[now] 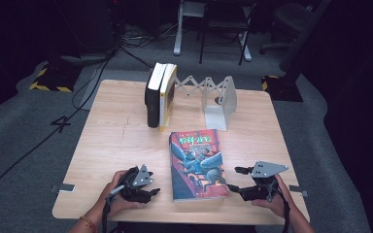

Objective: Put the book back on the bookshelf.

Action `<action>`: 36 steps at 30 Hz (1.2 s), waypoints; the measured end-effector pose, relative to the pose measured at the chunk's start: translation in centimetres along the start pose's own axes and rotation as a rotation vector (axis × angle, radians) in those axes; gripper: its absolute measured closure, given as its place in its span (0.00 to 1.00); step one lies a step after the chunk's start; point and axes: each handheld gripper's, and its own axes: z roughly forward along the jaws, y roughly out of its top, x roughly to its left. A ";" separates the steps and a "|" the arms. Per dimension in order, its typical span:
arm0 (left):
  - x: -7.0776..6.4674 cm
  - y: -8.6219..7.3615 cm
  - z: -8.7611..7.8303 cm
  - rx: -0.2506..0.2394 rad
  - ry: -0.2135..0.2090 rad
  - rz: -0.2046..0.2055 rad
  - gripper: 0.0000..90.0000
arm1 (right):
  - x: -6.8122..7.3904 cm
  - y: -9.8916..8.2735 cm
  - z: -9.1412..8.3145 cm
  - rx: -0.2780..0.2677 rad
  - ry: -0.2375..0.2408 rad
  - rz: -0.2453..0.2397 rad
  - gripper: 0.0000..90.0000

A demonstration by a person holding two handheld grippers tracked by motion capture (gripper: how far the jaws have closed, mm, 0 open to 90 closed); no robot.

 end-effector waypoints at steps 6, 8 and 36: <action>0.4 -0.5 0.1 -0.013 -0.023 -0.044 0.31 | 0.3 1.1 1.7 0.043 0.050 0.016 0.32; 0.5 -0.7 0.2 -0.024 -0.032 -0.062 0.30 | 0.3 1.2 2.0 0.057 0.047 0.016 0.32; 0.7 0.3 1.3 -0.012 -0.035 -0.072 0.19 | -1.3 2.5 5.4 0.187 0.065 0.057 0.14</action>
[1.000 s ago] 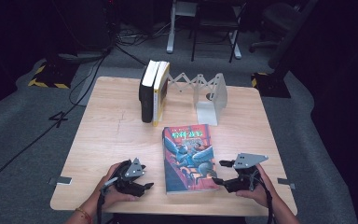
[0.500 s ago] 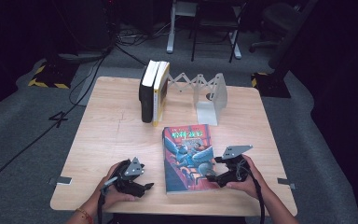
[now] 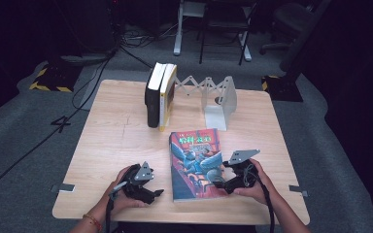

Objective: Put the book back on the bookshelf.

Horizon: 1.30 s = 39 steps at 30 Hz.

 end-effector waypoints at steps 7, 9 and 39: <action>0.0 0.0 0.1 0.000 -0.001 0.000 0.19 | 0.2 0.0 -0.2 -0.023 -0.019 -0.024 0.17; 0.0 0.1 0.0 0.001 -0.001 0.001 0.19 | 0.1 -0.1 -0.3 -0.030 -0.017 -0.021 0.17; 0.6 0.8 0.7 -0.007 0.022 -0.015 0.21 | -2.9 2.7 2.7 -0.146 0.159 0.003 0.73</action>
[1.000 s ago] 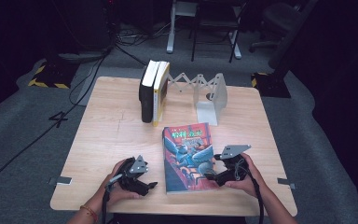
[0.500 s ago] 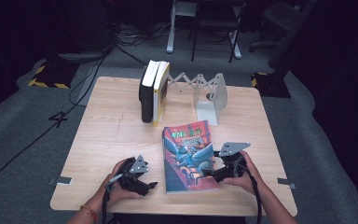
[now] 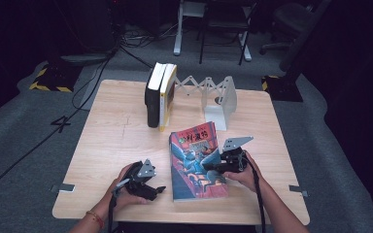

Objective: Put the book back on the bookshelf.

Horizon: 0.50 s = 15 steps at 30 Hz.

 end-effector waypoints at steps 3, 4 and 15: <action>0.5 0.3 0.2 -0.010 0.022 -0.004 0.25 | 0.0 0.0 -0.1 -0.010 -0.006 -0.010 0.80; 0.8 0.5 0.4 -0.008 0.024 -0.008 0.26 | 0.1 0.1 -0.2 -0.016 -0.008 -0.018 0.81; 3.0 3.5 1.4 -0.041 0.127 -0.026 0.36 | 0.4 -0.3 -0.4 -0.089 -0.012 -0.050 0.87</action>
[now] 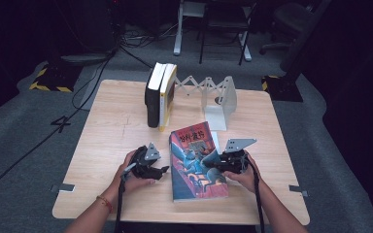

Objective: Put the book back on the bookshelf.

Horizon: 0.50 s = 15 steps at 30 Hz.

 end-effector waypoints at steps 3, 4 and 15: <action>0.1 0.4 0.4 0.002 0.014 0.015 0.39 | 0.2 0.0 -0.1 -0.013 0.010 -0.010 0.87; 0.1 0.5 0.5 0.002 0.027 0.016 0.40 | 0.3 0.1 -0.1 -0.012 0.014 -0.021 0.88; 1.3 1.4 0.7 -0.050 0.041 -0.002 0.54 | 0.8 0.3 -0.3 -0.038 0.021 -0.049 0.88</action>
